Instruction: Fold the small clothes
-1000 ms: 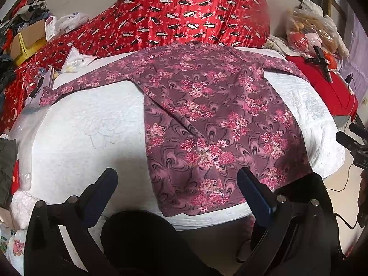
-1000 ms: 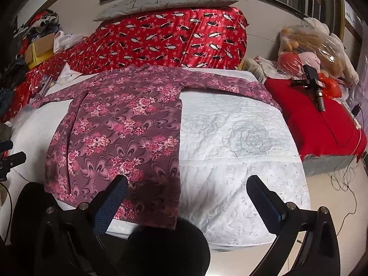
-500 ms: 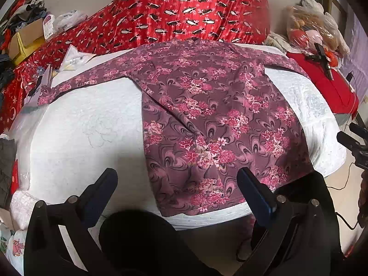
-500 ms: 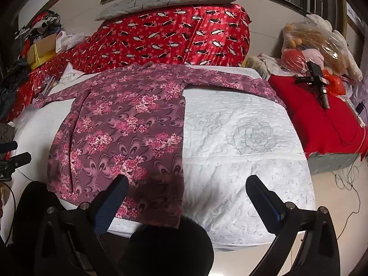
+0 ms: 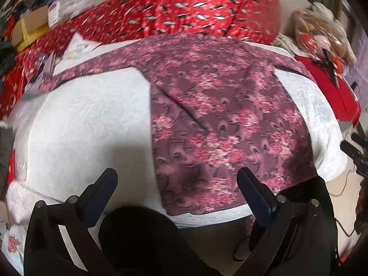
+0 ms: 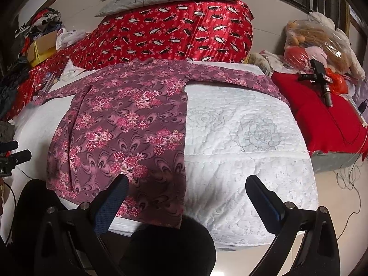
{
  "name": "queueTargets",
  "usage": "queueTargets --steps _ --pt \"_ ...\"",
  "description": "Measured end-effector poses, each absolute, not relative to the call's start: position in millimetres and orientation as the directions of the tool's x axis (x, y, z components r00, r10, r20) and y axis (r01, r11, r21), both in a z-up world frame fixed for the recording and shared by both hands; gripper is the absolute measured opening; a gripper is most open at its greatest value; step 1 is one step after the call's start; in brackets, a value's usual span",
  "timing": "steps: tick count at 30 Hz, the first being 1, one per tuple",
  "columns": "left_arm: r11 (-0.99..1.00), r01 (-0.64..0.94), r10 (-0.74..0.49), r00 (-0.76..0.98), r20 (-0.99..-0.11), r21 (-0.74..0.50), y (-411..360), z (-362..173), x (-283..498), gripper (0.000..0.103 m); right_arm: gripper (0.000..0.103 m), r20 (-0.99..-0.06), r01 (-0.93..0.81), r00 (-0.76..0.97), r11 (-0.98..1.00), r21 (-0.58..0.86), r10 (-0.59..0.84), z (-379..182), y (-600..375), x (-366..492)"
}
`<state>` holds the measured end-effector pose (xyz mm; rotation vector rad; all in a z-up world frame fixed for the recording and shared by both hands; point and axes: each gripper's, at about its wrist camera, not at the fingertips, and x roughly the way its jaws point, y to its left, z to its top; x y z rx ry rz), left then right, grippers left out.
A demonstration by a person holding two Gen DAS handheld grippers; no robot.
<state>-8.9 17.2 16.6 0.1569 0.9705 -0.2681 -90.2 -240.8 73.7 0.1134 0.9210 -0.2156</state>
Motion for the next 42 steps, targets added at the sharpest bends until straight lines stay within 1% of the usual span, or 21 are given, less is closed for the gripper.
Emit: queueTargets --steps 5,8,12,17,18,19,20,21,22,23,24,25,26,27,29,30,32,33,35,38,42 --pt "0.979 0.202 -0.132 0.486 -0.864 -0.036 42.1 2.8 10.3 0.103 0.101 -0.823 0.253 0.552 0.967 0.016 -0.131 60.1 -250.9 -88.4" --pt "0.979 0.185 -0.156 0.431 -0.889 -0.082 44.9 -7.6 18.1 0.103 0.096 -0.853 0.276 0.514 0.959 0.062 -0.093 43.1 -260.8 -84.2" --pt "0.963 0.237 -0.211 0.353 -0.911 -0.131 22.5 -16.3 20.4 0.103 0.089 -0.889 0.297 0.455 0.950 0.102 -0.046 16.3 -266.4 -74.5" --pt "0.944 0.311 -0.203 0.294 -0.934 -0.108 -18.2 -27.2 33.2 0.103 0.081 -0.919 0.288 0.393 0.947 0.143 0.020 -12.3 -261.3 -60.9" --pt "0.942 0.314 -0.206 0.270 -0.940 -0.116 -25.4 -31.8 37.2 0.103 0.075 -0.927 0.281 0.373 0.947 0.153 0.039 -18.9 -258.4 -57.5" --pt "0.940 0.317 -0.212 0.244 -0.946 -0.129 -31.2 -37.3 40.9 0.103 0.066 -0.933 0.277 0.355 0.948 0.159 0.053 -23.9 -256.0 -55.5" --pt "0.939 0.317 -0.214 0.221 -0.952 -0.137 -36.6 -42.9 43.9 0.103 0.060 -0.941 0.267 0.330 0.949 0.167 0.072 -30.0 -251.9 -53.5" --pt "0.938 0.314 -0.214 0.197 -0.957 -0.145 -41.0 -48.9 46.7 0.100 0.044 -0.949 0.252 0.300 0.952 0.177 0.097 -36.9 -246.3 -51.3" --pt "0.937 0.309 -0.222 0.168 -0.961 -0.163 -43.9 -55.9 49.8 0.080 0.028 -0.953 0.237 0.280 0.953 0.186 0.116 -41.0 -241.6 -50.4" --pt "0.939 0.302 -0.214 0.146 -0.966 -0.163 -44.4 -61.5 51.9 0.065 0.020 -0.956 0.222 0.263 0.956 0.194 0.134 -44.8 -236.8 -49.9" --pt "0.950 0.292 -0.163 0.151 -0.975 -0.114 -42.8 -64.5 53.8 0.043 0.008 -0.957 0.204 0.250 0.958 0.199 0.146 -47.7 -231.9 -49.8" --pt "0.952 0.289 -0.149 0.159 -0.976 -0.099 -39.0 -63.0 54.1 0.028 0.007 -0.955 0.192 0.256 0.960 0.203 0.151 -46.8 -229.3 -50.8" --pt "0.952 0.284 -0.165 0.157 -0.974 -0.115 -32.3 -59.7 54.6 0.018 0.006 -0.949 0.182 0.277 0.961 0.209 0.154 -43.0 -228.3 -52.6" --pt "0.952 0.268 -0.195 0.155 -0.969 -0.149 -19.4 -53.4 55.3 0.004 0.005 -0.932 0.172 0.318 0.957 0.235 0.172 -34.4 -229.7 -55.6" --pt "0.955 0.219 -0.238 0.160 -0.958 -0.200 8.7 -40.4 54.5 0.004 0.005 -0.898 0.173 0.382 0.937 0.303 0.220 -14.6 -237.5 -61.2" --pt "0.956 0.187 -0.261 0.180 -0.948 -0.228 30.2 -29.7 51.8 0.004 0.005 -0.863 0.173 0.437 0.918 0.358 0.254 4.4 -246.6 -68.1" --pt "0.955 0.139 -0.287 0.215 -0.934 -0.261 66.0 -15.4 45.9 0.004 0.005 -0.808 0.167 0.518 0.893 0.417 0.280 32.7 -260.1 -80.3" --pt "0.957 0.106 -0.287 0.231 -0.930 -0.269 85.6 -11.4 42.7 0.004 0.005 -0.786 0.171 0.552 0.886 0.432 0.276 48.2 -267.8 -88.3" --pt "0.959 0.058 -0.282 0.236 -0.930 -0.276 113.7 -16.7 38.9 0.004 0.005 -0.782 0.192 0.571 0.886 0.423 0.250 59.3 -277.3 -99.7" --pt "0.940 -0.016 -0.331 0.197 -0.923 -0.340 143.1 -34.6 35.6 0.005 0.005 -0.811 0.228 0.533 0.882 0.413 0.242 46.8 -285.5 -108.1" --pt "0.947 -0.028 -0.312 0.163 -0.936 -0.320 146.2 -42.6 28.4 0.006 0.005 -0.878 0.276 0.406 0.882 0.383 0.254 -1.7 -275.5 -102.7"
